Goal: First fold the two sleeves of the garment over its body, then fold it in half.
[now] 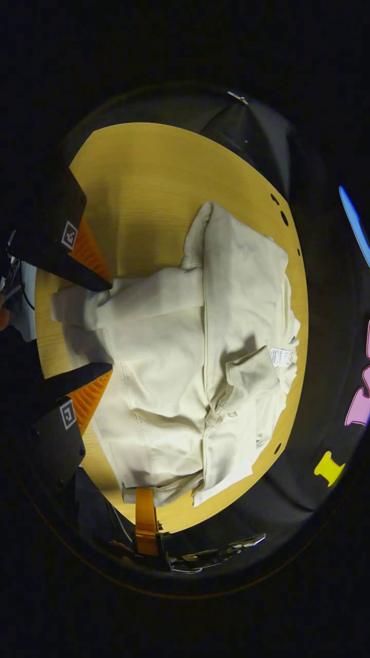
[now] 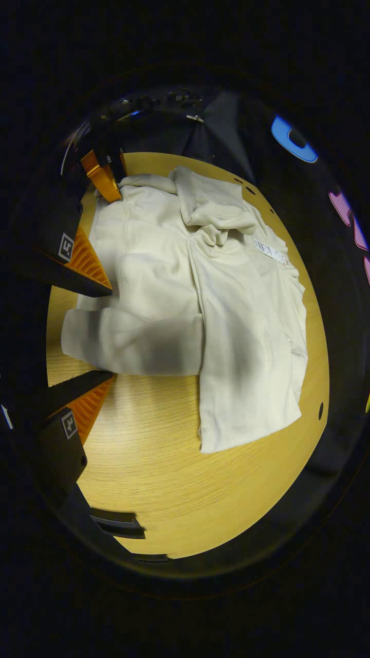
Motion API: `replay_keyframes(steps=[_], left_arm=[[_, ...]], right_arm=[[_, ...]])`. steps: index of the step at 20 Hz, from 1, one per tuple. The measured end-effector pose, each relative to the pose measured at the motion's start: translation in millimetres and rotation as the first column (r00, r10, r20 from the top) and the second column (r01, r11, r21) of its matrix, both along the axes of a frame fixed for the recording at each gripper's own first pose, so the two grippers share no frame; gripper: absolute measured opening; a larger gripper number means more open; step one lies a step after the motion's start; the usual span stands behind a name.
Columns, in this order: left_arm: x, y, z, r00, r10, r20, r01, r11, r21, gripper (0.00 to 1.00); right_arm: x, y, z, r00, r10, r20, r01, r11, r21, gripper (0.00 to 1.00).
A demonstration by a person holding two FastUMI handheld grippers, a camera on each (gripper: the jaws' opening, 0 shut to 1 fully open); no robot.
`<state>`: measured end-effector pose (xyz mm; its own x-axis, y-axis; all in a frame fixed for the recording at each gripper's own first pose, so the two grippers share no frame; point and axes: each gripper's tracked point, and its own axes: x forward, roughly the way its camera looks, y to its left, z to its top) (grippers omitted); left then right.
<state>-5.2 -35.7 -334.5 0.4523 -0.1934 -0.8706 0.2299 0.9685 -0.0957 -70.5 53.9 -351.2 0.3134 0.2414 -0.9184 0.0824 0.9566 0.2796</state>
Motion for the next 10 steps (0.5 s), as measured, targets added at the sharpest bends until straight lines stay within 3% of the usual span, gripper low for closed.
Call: replay_keyframes(steps=[3, 10], left_arm=[[-1.4, 2.4, -4.9, 1.0, -0.021, 0.002, 0.02, 0.996, 0.081, 0.92], [0.1, 4.0, -6.8, 0.999, 0.029, 0.035, -0.032, 0.996, 0.079, 0.92]], right_arm=[[-2.3, -0.5, -6.0, 0.998, 0.067, -0.016, -0.068, 0.995, -0.074, 0.86], [-4.1, 0.3, -9.5, 0.994, 0.106, -0.014, -0.107, 0.98, -0.169, 0.9]])
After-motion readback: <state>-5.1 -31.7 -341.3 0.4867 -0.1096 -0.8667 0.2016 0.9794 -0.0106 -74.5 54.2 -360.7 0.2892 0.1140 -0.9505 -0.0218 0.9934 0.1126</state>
